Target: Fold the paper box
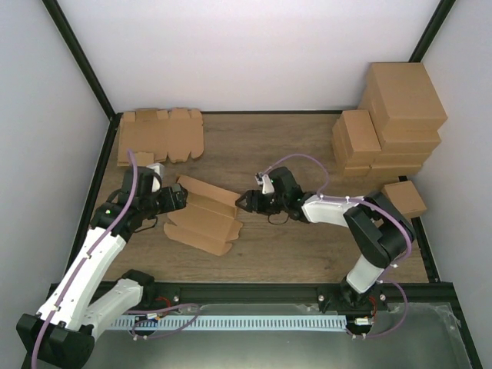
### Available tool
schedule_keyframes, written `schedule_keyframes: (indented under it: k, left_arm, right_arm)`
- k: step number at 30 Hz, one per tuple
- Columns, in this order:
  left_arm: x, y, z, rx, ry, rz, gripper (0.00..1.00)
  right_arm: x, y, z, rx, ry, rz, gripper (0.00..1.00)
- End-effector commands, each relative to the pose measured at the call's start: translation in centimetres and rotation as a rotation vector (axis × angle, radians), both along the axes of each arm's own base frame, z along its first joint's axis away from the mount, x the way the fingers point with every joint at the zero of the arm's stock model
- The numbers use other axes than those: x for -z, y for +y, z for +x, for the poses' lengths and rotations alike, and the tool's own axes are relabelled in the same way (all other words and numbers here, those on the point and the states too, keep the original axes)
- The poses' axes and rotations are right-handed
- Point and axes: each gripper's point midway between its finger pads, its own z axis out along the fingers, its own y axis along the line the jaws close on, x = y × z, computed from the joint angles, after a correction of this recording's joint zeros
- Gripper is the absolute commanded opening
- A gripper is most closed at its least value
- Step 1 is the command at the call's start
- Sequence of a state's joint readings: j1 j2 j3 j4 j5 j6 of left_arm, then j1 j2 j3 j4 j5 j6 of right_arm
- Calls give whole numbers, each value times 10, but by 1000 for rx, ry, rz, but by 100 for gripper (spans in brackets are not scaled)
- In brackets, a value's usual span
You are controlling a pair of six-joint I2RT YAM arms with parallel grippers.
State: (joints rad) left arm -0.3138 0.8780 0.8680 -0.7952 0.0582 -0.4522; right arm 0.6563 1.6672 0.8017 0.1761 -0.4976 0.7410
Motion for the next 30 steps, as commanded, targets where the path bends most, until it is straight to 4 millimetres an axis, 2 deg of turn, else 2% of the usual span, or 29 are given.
schedule_keyframes:
  k: [1,8,14,20,27,30]
  left_arm:
    - [-1,-1,0,12,-6,-7,88]
    - [0,-3,0,17,-2,-18,88]
    - [-4,0,-1,13,-7,0,88]
    - [-11,-5,3,44,-11,-18,91]
    - [10,-8,8,95,38,-48,95]
    - [9,-15,8,144,30,-71,97]
  right_arm:
    - [22,-8,-17,-8,12,-56,62]
    - [42,-10,-32,-16,50,-70,64]
    - [25,-15,-26,18,27,-9,64]
    - [25,-33,-26,29,50,36,64]
    - [36,-61,-36,67,63,33,64]
    - [42,-66,-39,66,68,19,64]
